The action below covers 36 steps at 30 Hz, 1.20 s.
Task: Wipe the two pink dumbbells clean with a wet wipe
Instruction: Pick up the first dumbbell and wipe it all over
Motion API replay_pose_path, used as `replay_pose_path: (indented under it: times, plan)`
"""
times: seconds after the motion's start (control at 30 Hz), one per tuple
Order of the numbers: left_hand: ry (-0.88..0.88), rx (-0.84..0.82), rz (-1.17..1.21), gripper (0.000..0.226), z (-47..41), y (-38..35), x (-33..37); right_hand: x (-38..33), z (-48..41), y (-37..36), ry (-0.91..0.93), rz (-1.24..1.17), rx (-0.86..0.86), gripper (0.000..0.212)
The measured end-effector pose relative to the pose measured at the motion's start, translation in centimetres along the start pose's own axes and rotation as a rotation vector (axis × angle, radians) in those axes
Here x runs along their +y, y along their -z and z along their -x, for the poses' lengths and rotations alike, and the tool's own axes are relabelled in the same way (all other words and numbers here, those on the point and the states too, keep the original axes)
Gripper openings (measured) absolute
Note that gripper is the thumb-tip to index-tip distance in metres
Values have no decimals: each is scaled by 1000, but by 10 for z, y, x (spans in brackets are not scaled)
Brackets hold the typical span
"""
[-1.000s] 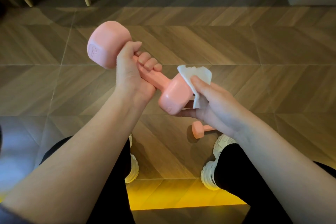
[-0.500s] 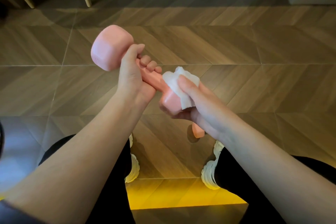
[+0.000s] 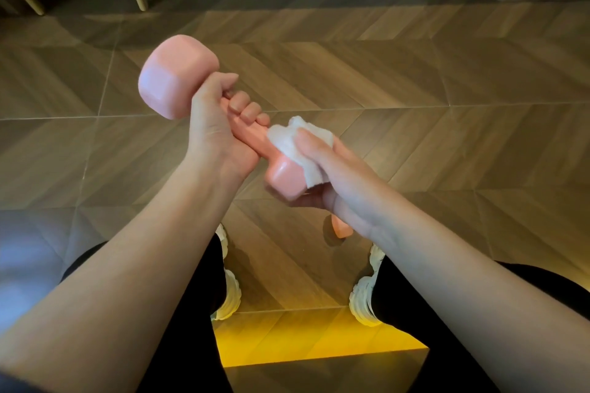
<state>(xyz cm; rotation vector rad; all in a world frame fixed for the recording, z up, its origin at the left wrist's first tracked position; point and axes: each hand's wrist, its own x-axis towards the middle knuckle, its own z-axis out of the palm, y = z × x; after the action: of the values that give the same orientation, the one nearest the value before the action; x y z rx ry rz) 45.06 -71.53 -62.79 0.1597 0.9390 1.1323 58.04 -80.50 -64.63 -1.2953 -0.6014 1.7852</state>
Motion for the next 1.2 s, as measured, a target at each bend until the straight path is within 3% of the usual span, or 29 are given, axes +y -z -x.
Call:
replay_pose_path:
  times: [0.1,0.2,0.33,0.47,0.53,0.7,0.87,1.2]
  plan:
    - [5,-20,-7,36,0,-2,-1,-8,2,9,-113,-95,-47,35]
    - [25,-31,-32,35,1,-2,-2,-9,5,20,-284,-123,-179,53]
    - [34,-47,-71,35,2,1,-1,-8,10,20,-296,-302,-342,51]
    - [16,-57,-57,36,2,2,3,-2,1,10,-282,-282,-196,67]
    - [18,-52,-64,36,2,2,2,0,-2,6,-288,-294,-131,62]
    - [29,-61,-75,37,2,0,1,-3,6,15,-282,-363,-246,61]
    - [51,-67,-145,38,5,0,-4,0,9,9,-227,-171,-218,59]
    - [-7,-193,-490,39,12,0,-24,12,4,2,-345,-21,44,26]
